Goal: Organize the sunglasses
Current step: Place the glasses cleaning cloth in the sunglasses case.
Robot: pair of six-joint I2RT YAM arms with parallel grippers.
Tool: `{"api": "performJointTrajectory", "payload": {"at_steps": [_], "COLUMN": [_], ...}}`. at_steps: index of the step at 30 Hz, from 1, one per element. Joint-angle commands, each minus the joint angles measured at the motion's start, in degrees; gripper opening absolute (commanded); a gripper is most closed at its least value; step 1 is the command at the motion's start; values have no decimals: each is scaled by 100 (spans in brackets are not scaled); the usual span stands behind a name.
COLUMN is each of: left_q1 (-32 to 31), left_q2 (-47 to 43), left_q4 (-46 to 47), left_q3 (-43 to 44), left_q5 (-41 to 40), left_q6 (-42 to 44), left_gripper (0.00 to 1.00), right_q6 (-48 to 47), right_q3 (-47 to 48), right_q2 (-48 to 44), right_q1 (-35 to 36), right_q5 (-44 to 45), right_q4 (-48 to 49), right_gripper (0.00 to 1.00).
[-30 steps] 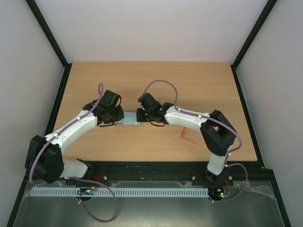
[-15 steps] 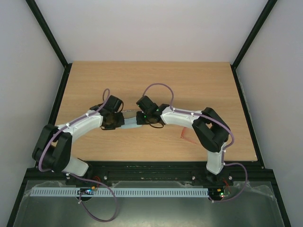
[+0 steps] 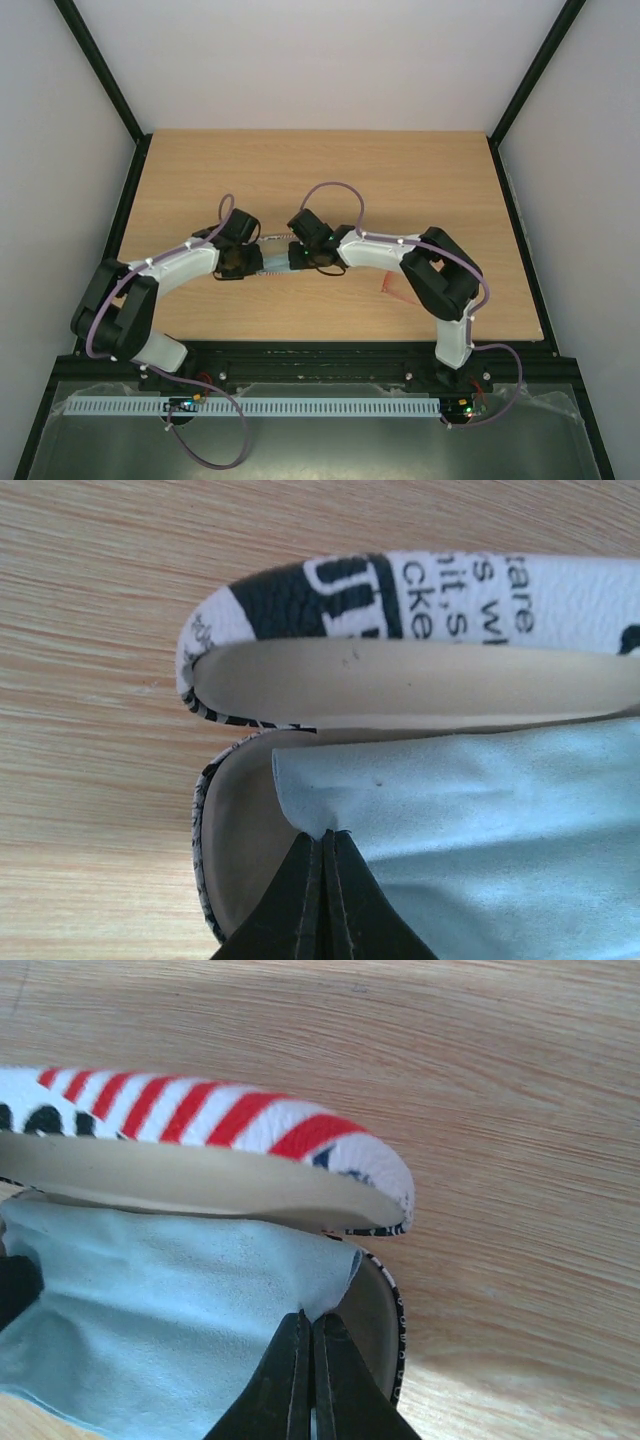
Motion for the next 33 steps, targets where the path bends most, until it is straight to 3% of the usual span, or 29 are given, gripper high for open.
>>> {"api": "performJointTrajectory", "payload": {"at_steps": [1, 13, 22, 28, 33], "left_q1": [32, -113, -244, -380, -488], "left_q2": [152, 122, 157, 297, 366], "left_q4": [223, 793, 803, 776, 685], "left_q3": [-181, -612, -635, -591, -577], "left_q5": [-138, -511, -911, -948, -1079], "left_q6": [-87, -234, -327, -334, -349], "left_gripper": [2, 2, 2, 2, 2], "right_q6": [-69, -42, -3, 48, 186], "right_q3": [-269, -729, -884, -811, -615], "right_q2": [180, 165, 92, -150, -318], "right_q1": [52, 107, 125, 149, 143], "right_q5": [298, 793, 1089, 1039, 1234], "right_q4": [337, 1145, 1157, 1034, 696], "right_gripper": [1, 1, 2, 16, 20]}}
